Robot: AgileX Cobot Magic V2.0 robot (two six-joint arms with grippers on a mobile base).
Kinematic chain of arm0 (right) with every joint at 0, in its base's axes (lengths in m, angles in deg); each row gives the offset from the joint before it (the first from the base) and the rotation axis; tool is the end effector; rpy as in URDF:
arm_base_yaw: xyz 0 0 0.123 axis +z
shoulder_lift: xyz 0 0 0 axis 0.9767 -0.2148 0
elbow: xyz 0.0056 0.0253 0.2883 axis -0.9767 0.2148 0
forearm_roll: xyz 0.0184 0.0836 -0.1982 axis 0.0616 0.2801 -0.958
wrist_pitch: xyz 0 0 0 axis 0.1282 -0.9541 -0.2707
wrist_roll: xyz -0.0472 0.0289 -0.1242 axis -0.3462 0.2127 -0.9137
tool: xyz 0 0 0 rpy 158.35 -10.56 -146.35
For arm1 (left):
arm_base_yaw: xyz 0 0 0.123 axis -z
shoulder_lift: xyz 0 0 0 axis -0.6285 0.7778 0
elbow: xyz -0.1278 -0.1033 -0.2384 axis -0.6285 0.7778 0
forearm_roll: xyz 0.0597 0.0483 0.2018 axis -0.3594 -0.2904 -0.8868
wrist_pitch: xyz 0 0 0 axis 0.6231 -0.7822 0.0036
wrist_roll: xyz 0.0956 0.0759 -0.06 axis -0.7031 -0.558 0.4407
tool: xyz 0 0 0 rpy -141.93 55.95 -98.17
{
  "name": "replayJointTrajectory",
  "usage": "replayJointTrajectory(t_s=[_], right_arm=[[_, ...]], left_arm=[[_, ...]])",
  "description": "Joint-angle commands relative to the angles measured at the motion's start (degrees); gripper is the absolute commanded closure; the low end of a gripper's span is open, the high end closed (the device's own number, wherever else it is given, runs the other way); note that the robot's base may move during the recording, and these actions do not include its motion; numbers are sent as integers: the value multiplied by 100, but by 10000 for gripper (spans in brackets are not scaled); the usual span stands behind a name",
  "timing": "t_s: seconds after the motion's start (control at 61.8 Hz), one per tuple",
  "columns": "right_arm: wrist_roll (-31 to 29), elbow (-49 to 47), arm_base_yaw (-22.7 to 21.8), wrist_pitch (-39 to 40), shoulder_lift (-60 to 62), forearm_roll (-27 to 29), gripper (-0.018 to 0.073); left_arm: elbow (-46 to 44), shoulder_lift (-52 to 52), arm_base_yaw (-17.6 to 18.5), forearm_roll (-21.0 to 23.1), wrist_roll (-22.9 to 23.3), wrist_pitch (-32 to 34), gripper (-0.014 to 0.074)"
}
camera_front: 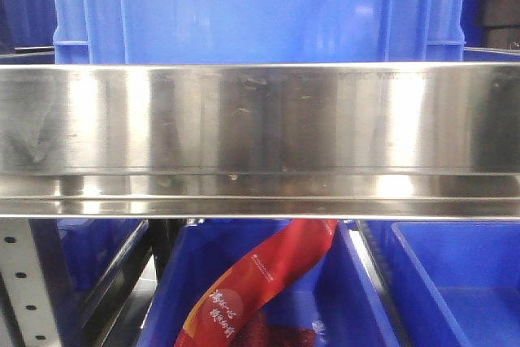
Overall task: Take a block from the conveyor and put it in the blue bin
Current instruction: 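Lower both blocks into a blue bin and open both grippers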
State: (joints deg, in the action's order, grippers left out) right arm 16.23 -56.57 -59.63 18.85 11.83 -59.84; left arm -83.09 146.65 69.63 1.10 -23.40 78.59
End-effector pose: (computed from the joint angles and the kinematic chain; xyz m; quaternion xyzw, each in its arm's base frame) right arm 0.2998 0.0996 0.3934 -0.0876 0.7609 0.1379 0.6279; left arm 0.3046 -0.1815 0.4073 0.2025 0.7453 -0.1726 0.6114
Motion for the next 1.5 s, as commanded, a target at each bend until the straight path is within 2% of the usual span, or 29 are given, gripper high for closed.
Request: replayJointTrajectory(t_s=[0.0,0.081,0.129,0.194,0.275,0.34,0.42,0.485,0.55,0.631,0.792,1.003,1.181,1.342,1.488], right_arm=[[-43,-71,4,172,-37,41,82],[-43,-71,4,172,-41,41,3],[-43,-71,4,172,-41,41,-3],[-43,-71,4,172,-41,41,6],[-43,-71,4,172,-21,41,50],[-43,-71,4,172,74,41,146],[-43,-75,4,172,163,41,305],[-43,-75,4,201,201,41,477],[-43,-75,4,231,201,41,604],[-43,-75,-8,231,201,41,728],[-43,-75,-236,-8,422,41,727],[-43,645,-711,-40,1245,41,727],[-43,1805,-821,-14,2198,41,727],[-43,2887,-821,1,3201,41,727],[-43,3768,-821,1,4184,41,727]], left_arm=[[-78,-29,30,10,17,60,265],[-78,-29,30,56,17,-11,106],[-78,-29,30,123,17,-29,67],[-78,-29,30,208,17,-39,56],[-78,-40,30,217,17,-47,88],[-78,-122,30,217,17,-101,183],[-78,-236,30,221,17,-145,379],[-78,-306,30,221,17,-105,564],[-78,-328,30,221,17,-78,699],[-78,-328,30,182,17,-102,707],[-78,-568,-180,182,17,-448,707],[559,-1550,-740,279,17,-207,707],[1863,-2683,-1097,279,17,-144,707],[3269,-3716,-1140,302,17,346,707],[4294,-4627,-1140,327,17,422,707]])
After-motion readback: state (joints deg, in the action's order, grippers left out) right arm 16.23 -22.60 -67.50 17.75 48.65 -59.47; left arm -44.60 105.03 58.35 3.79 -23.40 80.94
